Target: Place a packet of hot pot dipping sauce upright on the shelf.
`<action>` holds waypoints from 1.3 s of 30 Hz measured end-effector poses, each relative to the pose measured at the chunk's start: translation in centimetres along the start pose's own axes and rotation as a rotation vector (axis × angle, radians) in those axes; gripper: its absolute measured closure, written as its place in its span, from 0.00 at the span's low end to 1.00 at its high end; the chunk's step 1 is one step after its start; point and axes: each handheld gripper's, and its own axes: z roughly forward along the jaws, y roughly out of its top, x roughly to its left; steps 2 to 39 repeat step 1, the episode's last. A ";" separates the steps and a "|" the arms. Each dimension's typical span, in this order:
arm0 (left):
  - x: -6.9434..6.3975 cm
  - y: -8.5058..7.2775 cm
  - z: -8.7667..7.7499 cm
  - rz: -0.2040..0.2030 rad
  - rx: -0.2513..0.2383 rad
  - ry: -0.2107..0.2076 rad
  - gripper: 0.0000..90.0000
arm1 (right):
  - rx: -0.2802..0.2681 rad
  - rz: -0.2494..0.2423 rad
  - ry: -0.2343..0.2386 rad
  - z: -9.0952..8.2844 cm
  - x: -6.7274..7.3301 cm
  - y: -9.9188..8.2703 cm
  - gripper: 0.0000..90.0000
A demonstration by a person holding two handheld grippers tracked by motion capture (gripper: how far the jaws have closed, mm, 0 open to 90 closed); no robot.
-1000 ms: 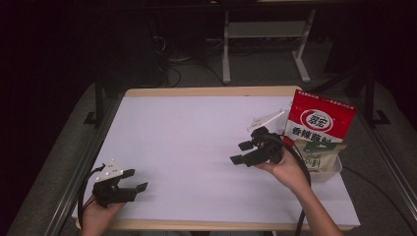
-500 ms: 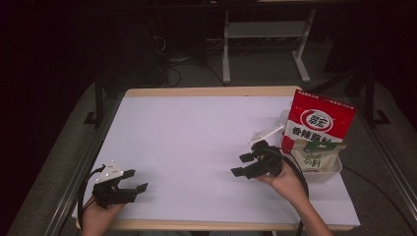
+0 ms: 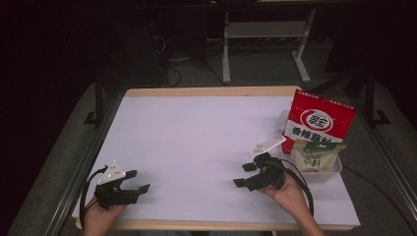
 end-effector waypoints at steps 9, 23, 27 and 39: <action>0.0 0.0 0.0 0.008 0.008 0.001 0.32 | -0.002 0.001 -0.007 0.0 0.2 -0.1 0.32; 0.0 0.0 0.0 0.008 0.008 0.001 0.32 | -0.002 0.001 -0.007 0.0 0.2 -0.1 0.32; 0.0 0.0 0.0 0.008 0.008 0.001 0.32 | -0.002 0.001 -0.007 0.0 0.2 -0.1 0.32; 0.0 0.0 0.0 0.008 0.008 0.001 0.32 | -0.002 0.001 -0.007 0.0 0.2 -0.1 0.32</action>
